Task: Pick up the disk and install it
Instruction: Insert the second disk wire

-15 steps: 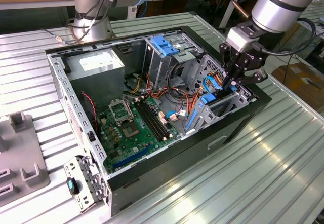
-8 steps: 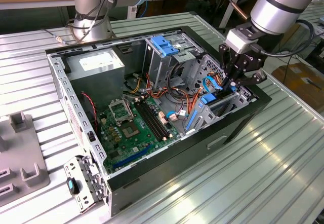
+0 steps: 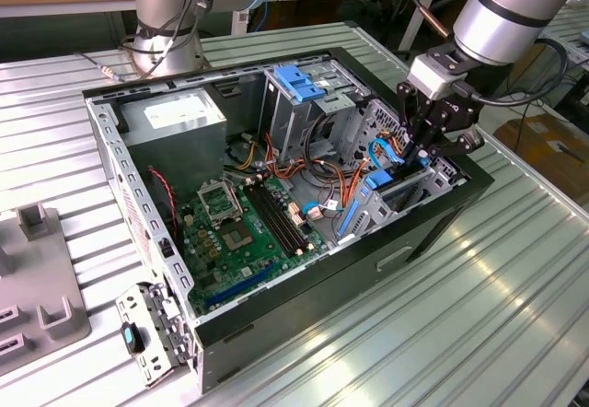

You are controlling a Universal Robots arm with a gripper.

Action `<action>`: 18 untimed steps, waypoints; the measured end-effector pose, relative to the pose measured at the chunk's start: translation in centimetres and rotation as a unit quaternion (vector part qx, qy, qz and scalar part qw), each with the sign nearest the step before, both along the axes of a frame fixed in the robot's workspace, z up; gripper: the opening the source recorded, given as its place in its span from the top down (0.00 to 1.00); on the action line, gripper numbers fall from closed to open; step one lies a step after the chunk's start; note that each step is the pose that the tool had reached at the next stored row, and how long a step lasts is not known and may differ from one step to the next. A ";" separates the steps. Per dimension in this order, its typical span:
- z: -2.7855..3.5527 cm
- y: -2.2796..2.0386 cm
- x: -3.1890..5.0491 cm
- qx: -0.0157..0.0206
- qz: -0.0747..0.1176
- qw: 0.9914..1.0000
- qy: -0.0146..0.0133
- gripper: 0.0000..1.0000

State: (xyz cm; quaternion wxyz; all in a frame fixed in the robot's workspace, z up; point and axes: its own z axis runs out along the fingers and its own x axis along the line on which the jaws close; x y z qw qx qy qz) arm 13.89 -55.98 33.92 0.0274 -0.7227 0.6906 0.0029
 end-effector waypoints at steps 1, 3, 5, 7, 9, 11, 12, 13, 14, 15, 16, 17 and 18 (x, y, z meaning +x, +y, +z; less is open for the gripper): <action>0.00 0.00 0.00 0.000 0.000 1.000 0.000 0.84; 0.00 0.00 0.00 0.000 0.000 1.000 0.000 0.84; 0.00 0.00 0.00 0.000 0.000 1.000 0.000 0.84; -0.07 0.00 0.00 0.001 0.000 1.000 0.000 0.83; -0.02 0.00 0.00 0.000 0.000 1.000 0.000 0.70; 0.03 0.00 0.00 0.000 0.000 1.000 0.000 0.70; 0.31 0.00 0.00 0.000 0.000 1.000 0.000 0.70; 0.63 0.00 0.00 0.000 0.000 1.000 0.000 0.70; 0.89 0.00 0.00 0.000 0.000 1.000 0.000 0.70; 1.46 0.00 0.00 0.000 0.000 1.000 0.000 0.70; 2.02 0.00 0.00 0.000 0.000 1.000 0.000 0.70; 2.34 0.00 0.00 0.000 0.000 1.000 0.000 0.70; 2.49 0.00 0.00 0.000 0.000 1.000 0.000 0.70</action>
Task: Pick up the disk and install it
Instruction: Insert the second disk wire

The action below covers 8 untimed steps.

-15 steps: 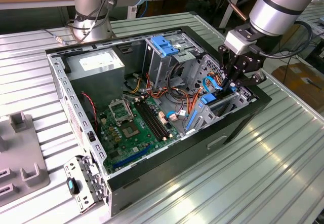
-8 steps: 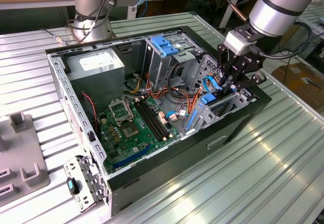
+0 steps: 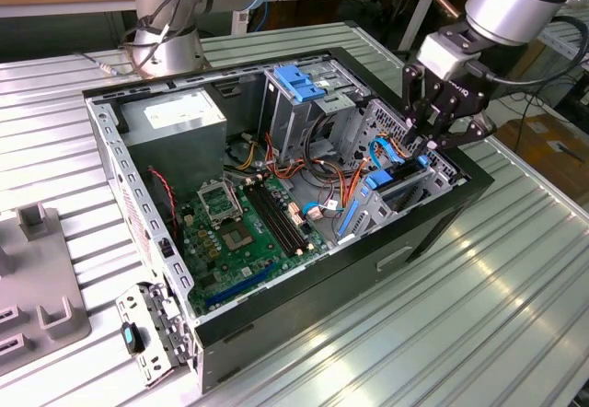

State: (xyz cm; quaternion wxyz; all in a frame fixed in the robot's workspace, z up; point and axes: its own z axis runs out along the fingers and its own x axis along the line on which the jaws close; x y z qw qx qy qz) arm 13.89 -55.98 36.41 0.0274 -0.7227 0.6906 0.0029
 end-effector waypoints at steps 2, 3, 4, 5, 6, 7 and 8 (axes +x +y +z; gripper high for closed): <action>0.03 0.00 0.00 0.000 0.000 1.000 0.000 0.70; 0.04 0.00 0.00 0.000 0.000 1.000 0.000 0.70; 0.05 0.00 -0.06 0.000 0.000 1.000 0.000 0.70; 0.06 0.00 -0.28 0.000 0.000 1.000 0.000 0.70; 0.05 0.00 -0.40 0.000 0.000 1.000 0.000 0.70; 0.05 -0.01 -0.44 0.000 0.000 1.000 0.000 0.70; 0.05 -0.01 -0.44 0.000 0.000 1.000 0.000 0.70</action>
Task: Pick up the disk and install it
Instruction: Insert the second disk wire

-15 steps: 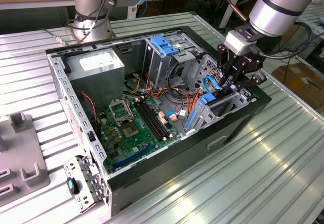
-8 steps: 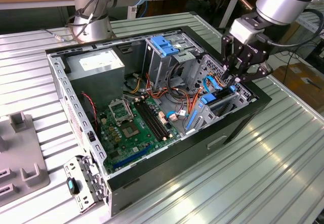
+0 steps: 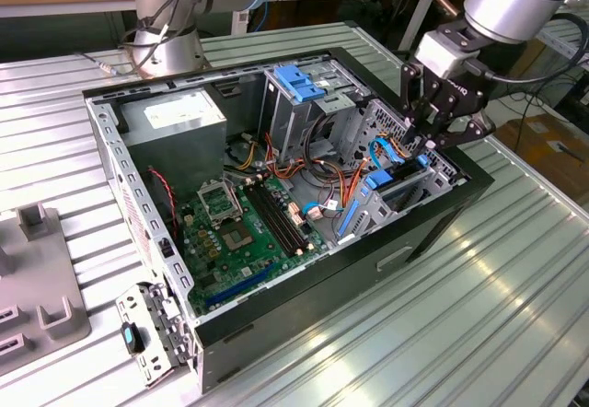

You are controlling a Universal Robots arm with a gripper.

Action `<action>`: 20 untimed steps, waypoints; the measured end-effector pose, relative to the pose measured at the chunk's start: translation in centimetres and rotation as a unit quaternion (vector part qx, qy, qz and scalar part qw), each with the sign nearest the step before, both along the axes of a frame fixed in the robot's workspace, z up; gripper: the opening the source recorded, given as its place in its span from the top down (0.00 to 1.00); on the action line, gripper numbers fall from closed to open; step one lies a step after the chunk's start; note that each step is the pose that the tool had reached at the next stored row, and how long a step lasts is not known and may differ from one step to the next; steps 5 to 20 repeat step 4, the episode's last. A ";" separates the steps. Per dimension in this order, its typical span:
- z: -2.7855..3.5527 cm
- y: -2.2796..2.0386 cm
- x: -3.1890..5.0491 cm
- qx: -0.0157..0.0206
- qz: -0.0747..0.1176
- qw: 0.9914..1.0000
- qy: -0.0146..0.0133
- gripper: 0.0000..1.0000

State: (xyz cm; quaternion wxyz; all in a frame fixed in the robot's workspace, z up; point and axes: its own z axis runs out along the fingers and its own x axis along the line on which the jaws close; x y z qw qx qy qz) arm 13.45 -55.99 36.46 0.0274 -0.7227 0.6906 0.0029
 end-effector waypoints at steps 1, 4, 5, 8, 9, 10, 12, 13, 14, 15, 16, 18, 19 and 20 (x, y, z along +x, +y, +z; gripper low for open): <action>0.00 0.01 -0.01 0.000 0.000 1.000 0.000 0.70; 0.00 0.01 -0.02 0.000 0.000 1.000 0.000 0.70; 0.00 0.01 -0.02 0.000 0.000 1.000 0.000 0.70; 0.00 0.01 -0.02 0.000 0.000 1.000 0.000 0.70; 0.00 0.01 -0.02 0.000 0.000 1.000 0.000 0.70; 0.00 0.01 -0.02 0.000 0.000 1.000 0.000 0.70; 0.00 0.01 -0.02 0.000 0.000 1.000 0.000 0.70; 0.00 0.01 -0.02 0.000 0.000 1.000 0.000 0.70; 0.00 0.01 -0.02 0.000 0.000 1.000 0.000 0.70; 0.00 0.01 -0.02 0.000 0.000 1.000 0.000 0.70; 0.00 0.01 -0.02 0.000 0.000 1.000 0.000 0.70; 0.00 0.01 -0.02 0.000 0.000 1.000 0.000 0.70; 0.00 0.01 -0.02 0.000 0.000 1.000 0.000 0.70; 0.00 0.01 -0.02 0.000 0.000 1.000 0.000 0.70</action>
